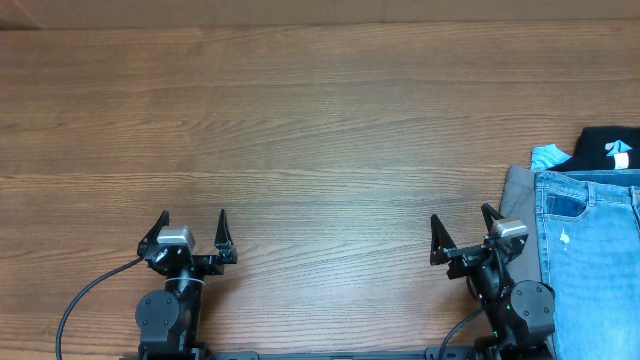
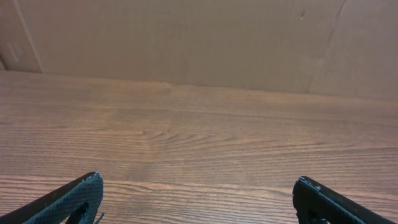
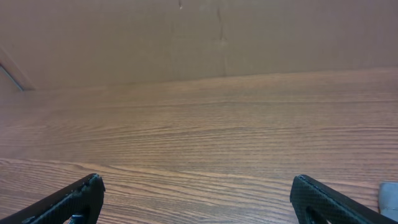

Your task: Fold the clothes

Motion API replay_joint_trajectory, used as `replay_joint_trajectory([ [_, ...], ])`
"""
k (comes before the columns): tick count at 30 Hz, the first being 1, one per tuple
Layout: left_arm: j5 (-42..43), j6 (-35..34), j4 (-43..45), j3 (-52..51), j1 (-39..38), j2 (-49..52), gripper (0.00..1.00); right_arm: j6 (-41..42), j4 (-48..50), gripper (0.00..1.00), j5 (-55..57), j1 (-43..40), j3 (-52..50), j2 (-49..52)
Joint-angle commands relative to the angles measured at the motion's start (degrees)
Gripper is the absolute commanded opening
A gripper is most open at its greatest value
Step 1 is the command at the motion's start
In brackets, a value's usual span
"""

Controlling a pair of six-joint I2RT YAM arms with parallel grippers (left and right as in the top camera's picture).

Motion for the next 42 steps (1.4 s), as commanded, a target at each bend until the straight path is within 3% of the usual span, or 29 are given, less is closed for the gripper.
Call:
replay_joint_trajectory([
  [1,0.9,-0.8,-0.1,-0.1,-0.3,-0.6,1.0,-0.2,0.3,1.0,0.0,-0.3,0.1,-0.4],
  [27,1.3,-0.9,0.0,-0.1,-0.3,-0.6,1.0,-0.1,0.4,1.0,-1.0,-0.3,0.1,-0.4],
  [34,4.7,-17.4,2.4,0.0,-0.3,-0.6,1.0,0.5,3.1,1.0,-13.0,-0.3,0.4,-0.4],
  [39,12.0,-12.2,2.7,4.3,-0.3,-0.6,1.0,4.7,3.2,1.0,-13.2,-0.3,4.9,-0.3],
  [42,12.8,-9.6,-0.9,12.0,-0.3,-0.3,1.0,5.5,2.0,1.0,-13.0,-0.3,9.0,1.8],
])
